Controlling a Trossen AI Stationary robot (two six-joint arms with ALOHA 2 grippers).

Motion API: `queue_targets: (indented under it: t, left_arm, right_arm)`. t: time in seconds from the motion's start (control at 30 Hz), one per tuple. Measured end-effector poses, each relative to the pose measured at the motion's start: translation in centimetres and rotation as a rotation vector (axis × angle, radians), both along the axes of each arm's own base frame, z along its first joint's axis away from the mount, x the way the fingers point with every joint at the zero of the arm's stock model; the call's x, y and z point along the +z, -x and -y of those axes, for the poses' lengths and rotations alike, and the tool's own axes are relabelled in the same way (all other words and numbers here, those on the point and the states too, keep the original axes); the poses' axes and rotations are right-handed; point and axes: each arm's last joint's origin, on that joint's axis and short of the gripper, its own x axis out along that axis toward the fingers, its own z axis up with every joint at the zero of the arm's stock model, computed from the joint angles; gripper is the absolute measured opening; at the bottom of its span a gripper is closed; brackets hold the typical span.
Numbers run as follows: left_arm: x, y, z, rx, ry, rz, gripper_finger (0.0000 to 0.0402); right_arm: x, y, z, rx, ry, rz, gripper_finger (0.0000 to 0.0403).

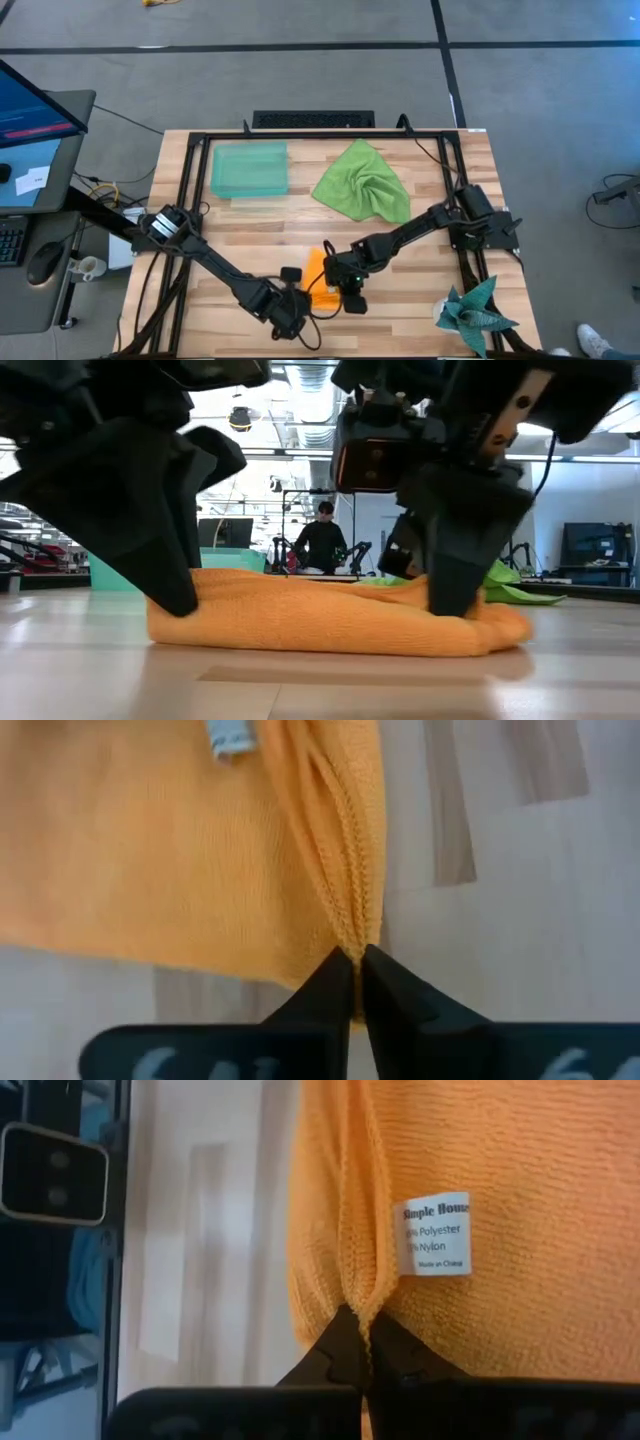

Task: Roll microfiber towels into tight, uniform cylinder then place into a basket
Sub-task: Roll the yellow towel

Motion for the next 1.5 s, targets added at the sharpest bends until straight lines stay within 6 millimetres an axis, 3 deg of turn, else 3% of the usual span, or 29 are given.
queue_targets:
  t: [0.33,0.63,0.87,1.23,1.5]
  left_arm:
    - [0.4,-1.8,-0.6,0.171,0.404,-0.051,0.0006]
    - [0.5,-1.6,-0.4,-0.042,0.162,0.037,0.0009]
    - [0.4,-2.3,-1.6,-0.046,0.069,0.063,0.0024]
    - [0.3,-3.5,-4.1,0.061,0.117,0.047,0.0062]
    - [0.3,-3.5,-4.3,0.049,0.17,0.007,0.0067]
  right_arm:
    - [0.0,1.3,-2.3,0.114,-0.043,-0.039,0.0014]
    - [-0.1,1.9,-2.9,0.107,0.023,-0.049,0.0012]
    - [-0.2,1.9,-2.9,0.11,0.02,-0.05,0.0013]
    - [-0.4,2.5,-2.8,0.078,0.038,-0.13,0.0013]
    - [-0.5,2.6,-2.8,0.064,0.041,-0.148,0.0016]
